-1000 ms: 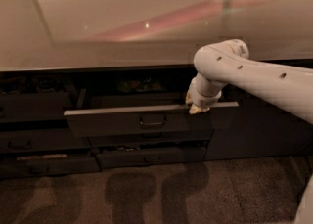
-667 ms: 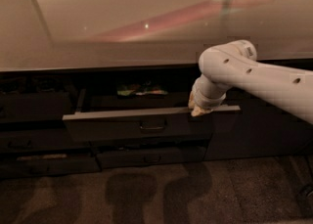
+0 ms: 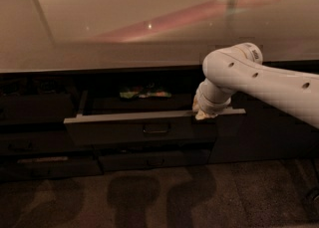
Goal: Open top drawer
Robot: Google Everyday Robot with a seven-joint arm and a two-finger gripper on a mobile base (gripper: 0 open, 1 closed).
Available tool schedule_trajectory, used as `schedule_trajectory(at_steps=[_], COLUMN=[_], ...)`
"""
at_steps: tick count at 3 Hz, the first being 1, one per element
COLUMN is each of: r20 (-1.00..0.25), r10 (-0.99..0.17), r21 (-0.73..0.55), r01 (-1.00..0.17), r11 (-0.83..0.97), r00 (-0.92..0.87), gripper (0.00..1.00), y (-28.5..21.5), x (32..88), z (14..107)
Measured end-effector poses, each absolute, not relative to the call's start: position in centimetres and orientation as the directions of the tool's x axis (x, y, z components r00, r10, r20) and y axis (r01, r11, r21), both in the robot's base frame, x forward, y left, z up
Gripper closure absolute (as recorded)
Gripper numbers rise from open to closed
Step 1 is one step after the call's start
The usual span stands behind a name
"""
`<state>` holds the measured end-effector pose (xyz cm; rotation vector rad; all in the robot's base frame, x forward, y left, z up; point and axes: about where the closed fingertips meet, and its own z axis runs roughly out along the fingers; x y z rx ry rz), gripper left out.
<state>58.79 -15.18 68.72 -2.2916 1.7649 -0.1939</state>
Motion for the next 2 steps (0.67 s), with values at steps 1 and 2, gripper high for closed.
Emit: schedule_trajectory(at_steps=[1, 2], r20=[-0.042, -0.067], r10=[-0.964, -0.956], r21=[-0.270, -0.302], r01=[-0.931, -0.919], r11=[-0.244, -0.253], r00=[0.264, 0.285], gripper=[1.00, 1.00], y=[-15.2, -14.7], x=[58.3, 55.8], z=[68.6, 67.6])
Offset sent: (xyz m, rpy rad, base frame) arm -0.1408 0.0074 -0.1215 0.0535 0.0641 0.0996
